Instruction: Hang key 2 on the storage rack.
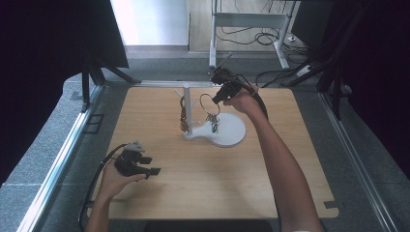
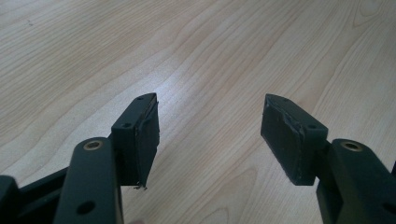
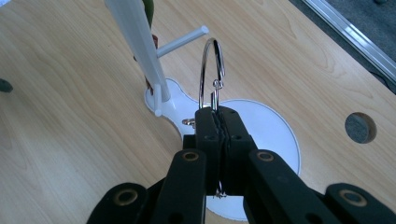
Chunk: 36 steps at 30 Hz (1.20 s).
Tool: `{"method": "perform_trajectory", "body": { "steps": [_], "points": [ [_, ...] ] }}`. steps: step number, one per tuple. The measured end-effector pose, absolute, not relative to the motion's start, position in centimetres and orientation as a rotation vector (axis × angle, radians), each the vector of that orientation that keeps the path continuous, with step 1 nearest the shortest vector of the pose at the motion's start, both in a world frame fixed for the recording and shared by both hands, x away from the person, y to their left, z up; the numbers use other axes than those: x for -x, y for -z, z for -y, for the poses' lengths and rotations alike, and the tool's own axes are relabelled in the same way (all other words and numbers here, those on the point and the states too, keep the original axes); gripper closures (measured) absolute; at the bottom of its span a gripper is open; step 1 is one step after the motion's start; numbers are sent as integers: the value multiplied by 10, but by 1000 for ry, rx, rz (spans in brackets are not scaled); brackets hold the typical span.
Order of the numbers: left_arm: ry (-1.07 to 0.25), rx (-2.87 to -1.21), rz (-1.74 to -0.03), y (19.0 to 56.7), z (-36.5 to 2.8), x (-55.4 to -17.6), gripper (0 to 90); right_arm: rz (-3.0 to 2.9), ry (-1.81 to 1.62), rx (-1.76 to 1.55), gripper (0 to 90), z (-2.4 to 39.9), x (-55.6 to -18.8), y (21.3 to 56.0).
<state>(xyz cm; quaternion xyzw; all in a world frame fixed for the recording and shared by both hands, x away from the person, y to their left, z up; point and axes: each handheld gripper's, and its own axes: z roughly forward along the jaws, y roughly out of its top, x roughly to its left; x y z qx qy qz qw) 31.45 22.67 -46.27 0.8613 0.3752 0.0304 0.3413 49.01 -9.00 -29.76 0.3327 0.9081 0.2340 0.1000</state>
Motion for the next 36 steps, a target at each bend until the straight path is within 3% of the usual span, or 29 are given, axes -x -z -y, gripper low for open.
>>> {"method": "perform_trajectory", "body": {
  "steps": [36],
  "points": [
    [-65,-2217,-964,459,-230,-312,378,-2643,-699,-1033,880,77,-518,303]
  ]
}}
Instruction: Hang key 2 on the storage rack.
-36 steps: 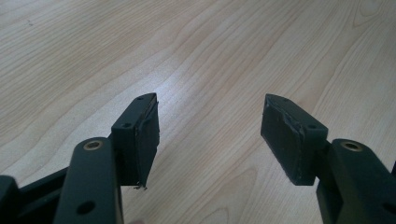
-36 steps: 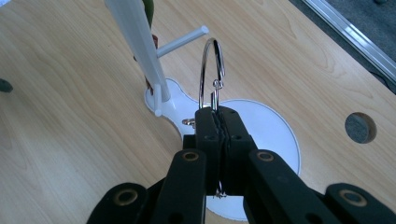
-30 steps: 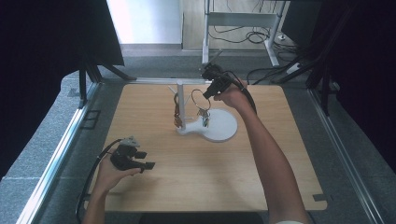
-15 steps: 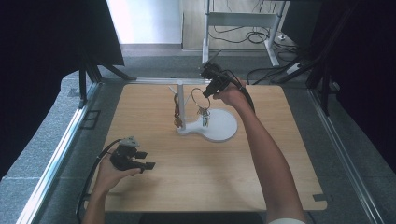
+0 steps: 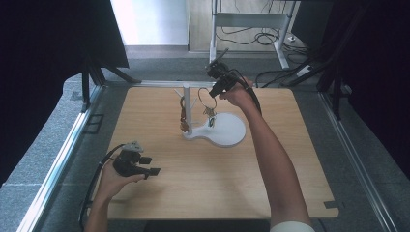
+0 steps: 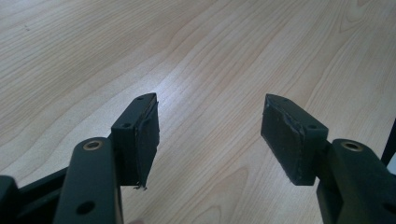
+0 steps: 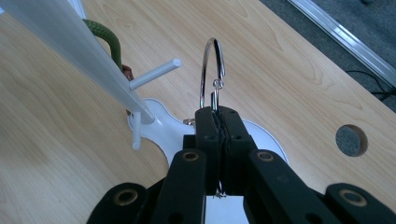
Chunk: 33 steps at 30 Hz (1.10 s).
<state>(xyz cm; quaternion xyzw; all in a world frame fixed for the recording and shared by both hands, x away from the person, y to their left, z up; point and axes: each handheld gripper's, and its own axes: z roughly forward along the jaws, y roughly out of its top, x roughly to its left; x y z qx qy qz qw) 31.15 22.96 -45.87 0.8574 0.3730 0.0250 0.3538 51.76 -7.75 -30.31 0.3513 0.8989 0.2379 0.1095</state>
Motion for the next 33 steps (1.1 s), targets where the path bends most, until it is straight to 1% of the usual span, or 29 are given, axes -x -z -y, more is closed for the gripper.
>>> {"method": "perform_trajectory", "body": {
  "steps": [10,33],
  "points": [
    [-64,-2216,-963,458,-229,-311,377,-2657,-707,-1002,879,68,-511,305],
    [-60,-2226,-958,459,-227,-311,376,-2696,-729,-989,879,57,-504,323]
  ]
}}
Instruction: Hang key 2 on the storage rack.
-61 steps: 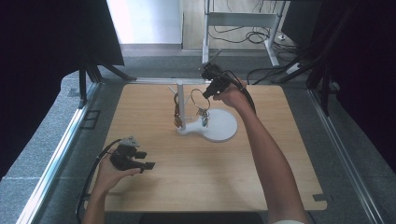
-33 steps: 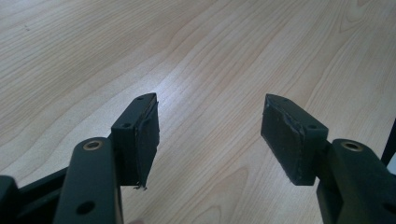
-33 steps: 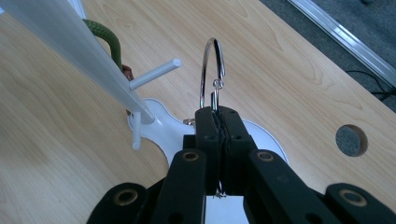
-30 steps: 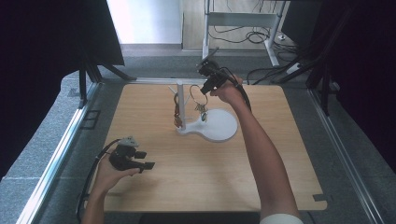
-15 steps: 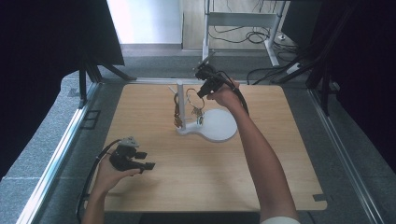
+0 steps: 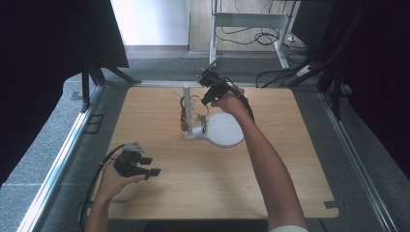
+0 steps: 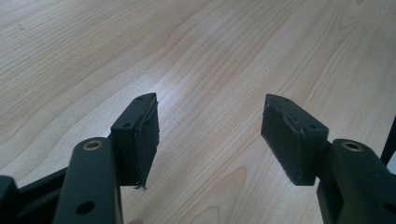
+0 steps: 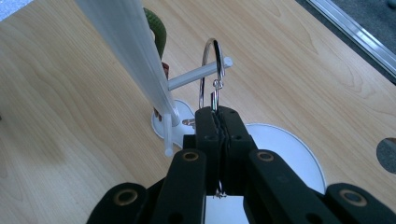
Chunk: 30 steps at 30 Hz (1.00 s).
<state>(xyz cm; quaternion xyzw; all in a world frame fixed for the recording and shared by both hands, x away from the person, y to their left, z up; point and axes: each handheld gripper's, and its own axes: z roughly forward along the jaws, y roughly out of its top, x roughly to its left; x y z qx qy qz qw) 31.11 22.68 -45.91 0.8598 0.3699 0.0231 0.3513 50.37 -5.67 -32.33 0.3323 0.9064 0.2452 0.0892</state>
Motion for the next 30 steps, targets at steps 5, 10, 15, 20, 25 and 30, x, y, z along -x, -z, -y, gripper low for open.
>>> {"method": "perform_trajectory", "body": {
  "steps": [5,10,15,20,25,30],
  "points": [
    [-60,-2225,-957,459,-227,-311,376,-2704,-719,-985,879,56,-504,328],
    [-60,-2226,-956,459,-227,-311,375,-2703,-717,-982,879,54,-504,331],
    [-60,-2219,-959,459,-226,-311,374,-2715,-709,-975,879,52,-504,336],
    [-59,-2219,-958,460,-226,-311,374,-2723,-705,-975,879,51,-504,339],
    [-58,-2221,-958,460,-226,-311,374,-2731,-708,-975,879,50,-504,342],
    [-58,-2220,-958,460,-226,-311,374,-2738,-722,-975,877,48,-503,346]
  ]
}}
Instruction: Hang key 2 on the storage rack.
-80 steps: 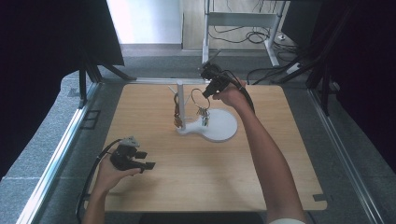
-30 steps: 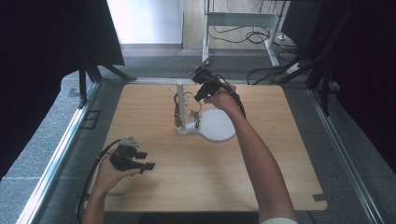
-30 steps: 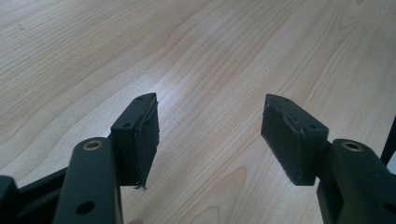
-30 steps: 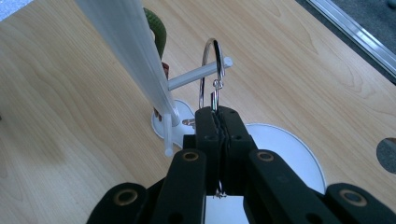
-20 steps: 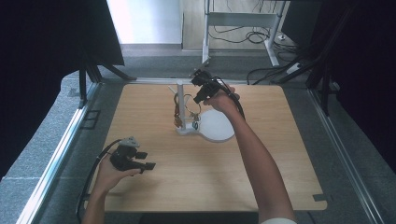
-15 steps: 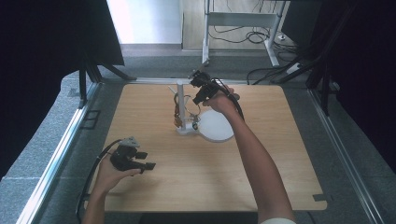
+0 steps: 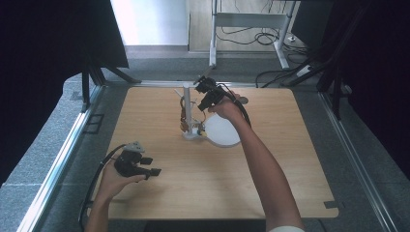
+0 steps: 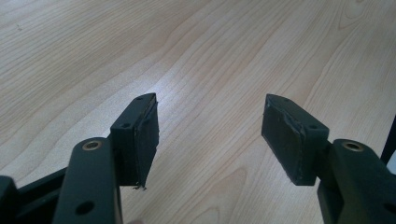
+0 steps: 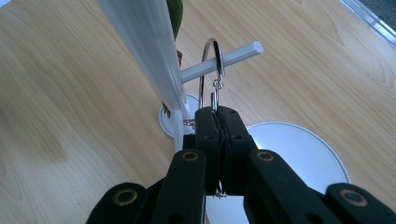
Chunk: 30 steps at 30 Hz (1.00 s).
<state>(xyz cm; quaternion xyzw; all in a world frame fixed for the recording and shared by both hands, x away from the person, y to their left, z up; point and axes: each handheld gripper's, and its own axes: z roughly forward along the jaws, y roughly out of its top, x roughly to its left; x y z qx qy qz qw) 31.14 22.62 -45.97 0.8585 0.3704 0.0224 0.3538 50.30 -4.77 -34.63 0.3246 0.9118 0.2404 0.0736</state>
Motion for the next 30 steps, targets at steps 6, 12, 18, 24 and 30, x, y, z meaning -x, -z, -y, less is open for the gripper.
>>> {"method": "perform_trajectory", "body": {
  "steps": [6,12,18,24,30],
  "points": [
    [-54,-2227,-955,460,-226,-312,374,-2752,-742,-980,874,46,-502,351],
    [-54,-2229,-955,460,-226,-312,373,-2769,-763,-974,869,45,-502,355],
    [-47,-2227,-959,460,-225,-313,372,-2780,-781,-966,847,47,-500,357],
    [-39,-2225,-957,461,-223,-314,372,-2757,-863,-983,773,63,-493,347],
    [-43,-2230,-950,459,-221,-314,371,-2706,-890,-982,689,83,-488,338]
  ]
}}
